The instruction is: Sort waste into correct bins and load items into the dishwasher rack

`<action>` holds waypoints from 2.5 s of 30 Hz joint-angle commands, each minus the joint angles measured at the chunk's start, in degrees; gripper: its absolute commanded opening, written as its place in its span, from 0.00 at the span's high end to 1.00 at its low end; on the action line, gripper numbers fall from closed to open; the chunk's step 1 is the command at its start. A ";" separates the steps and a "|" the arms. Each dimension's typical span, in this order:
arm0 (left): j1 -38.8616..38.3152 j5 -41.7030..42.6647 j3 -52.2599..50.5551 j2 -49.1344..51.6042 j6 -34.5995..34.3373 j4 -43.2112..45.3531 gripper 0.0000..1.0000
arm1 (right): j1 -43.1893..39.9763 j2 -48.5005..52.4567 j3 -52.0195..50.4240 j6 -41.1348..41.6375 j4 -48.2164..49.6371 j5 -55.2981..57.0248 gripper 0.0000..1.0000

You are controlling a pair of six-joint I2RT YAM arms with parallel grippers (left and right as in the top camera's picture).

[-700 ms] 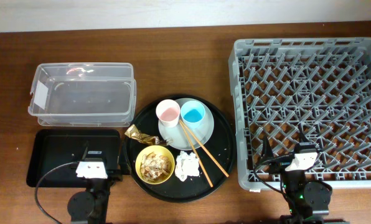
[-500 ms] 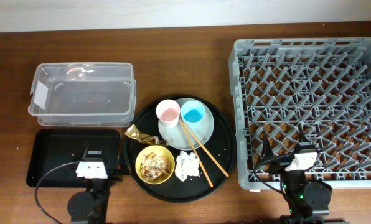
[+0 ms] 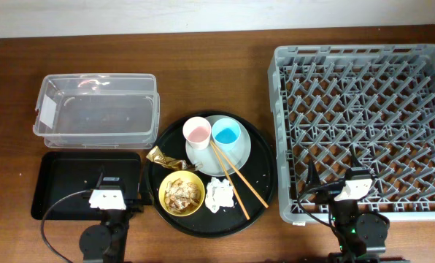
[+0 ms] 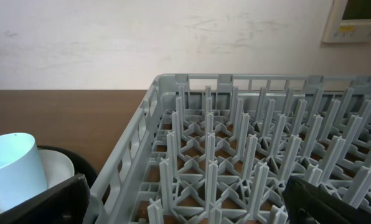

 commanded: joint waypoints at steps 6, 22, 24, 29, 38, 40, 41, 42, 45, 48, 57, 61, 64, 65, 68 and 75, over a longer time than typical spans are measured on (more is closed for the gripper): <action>-0.26 -0.04 -0.28 -0.48 0.85 -0.13 0.01 | -0.37 -0.37 -0.31 0.33 -0.26 0.28 0.02; -0.28 24.94 0.00 -0.50 -11.56 2.58 0.01 | -0.37 -0.37 -0.31 0.33 -0.26 0.28 0.02; -0.26 24.98 4.92 -0.48 -13.11 -2.21 0.01 | -0.37 -0.37 -0.31 0.33 -0.26 0.28 0.02; -0.26 16.41 36.24 11.02 -13.38 -25.20 0.01 | -0.37 -0.37 -0.31 0.33 -0.26 0.28 0.02; -0.28 19.76 84.54 71.80 -3.15 -74.84 0.01 | -0.37 -0.37 -0.31 0.33 -0.26 0.28 0.02; -0.28 19.30 84.52 76.50 -4.15 -77.15 0.23 | -0.37 -0.37 -0.31 0.33 -0.26 0.28 0.01; -0.28 16.70 84.11 77.40 -8.85 -77.05 0.34 | -0.37 -0.37 -0.31 0.33 -0.26 0.28 0.02; -0.48 12.41 82.90 77.40 -16.63 -75.52 0.36 | -0.37 -0.37 -0.31 0.33 -0.26 0.28 0.02; -3.56 -1.22 78.95 77.42 -31.34 -72.67 0.35 | -0.37 -0.37 -0.31 0.33 -0.26 0.31 0.02; -8.37 -1.70 68.32 77.50 -35.56 -62.40 0.36 | -0.37 -0.37 -0.31 0.33 -0.26 0.28 0.02; -13.86 -1.33 56.35 77.92 -38.10 -48.83 0.44 | -0.37 -0.37 -0.31 0.33 -0.26 0.28 0.02; -14.58 -3.74 52.15 77.92 -39.95 -41.35 0.44 | -0.37 -0.37 -0.31 0.33 -0.26 0.28 0.02; -14.58 -4.50 51.36 77.99 -48.94 -40.37 0.44 | -0.37 -0.37 -0.31 0.33 -0.26 0.28 0.02; -14.58 -4.50 50.40 78.03 -51.82 -39.34 0.44 | -0.37 -0.37 -0.31 0.33 -0.26 0.28 0.02; -14.58 -4.44 46.18 78.03 -55.12 -33.51 0.47 | -0.37 -0.37 -0.31 0.33 -0.26 0.28 0.02; -14.60 -3.58 44.06 82.86 -56.37 -27.69 0.51 | -0.37 -0.37 -0.31 0.33 -0.26 0.28 0.02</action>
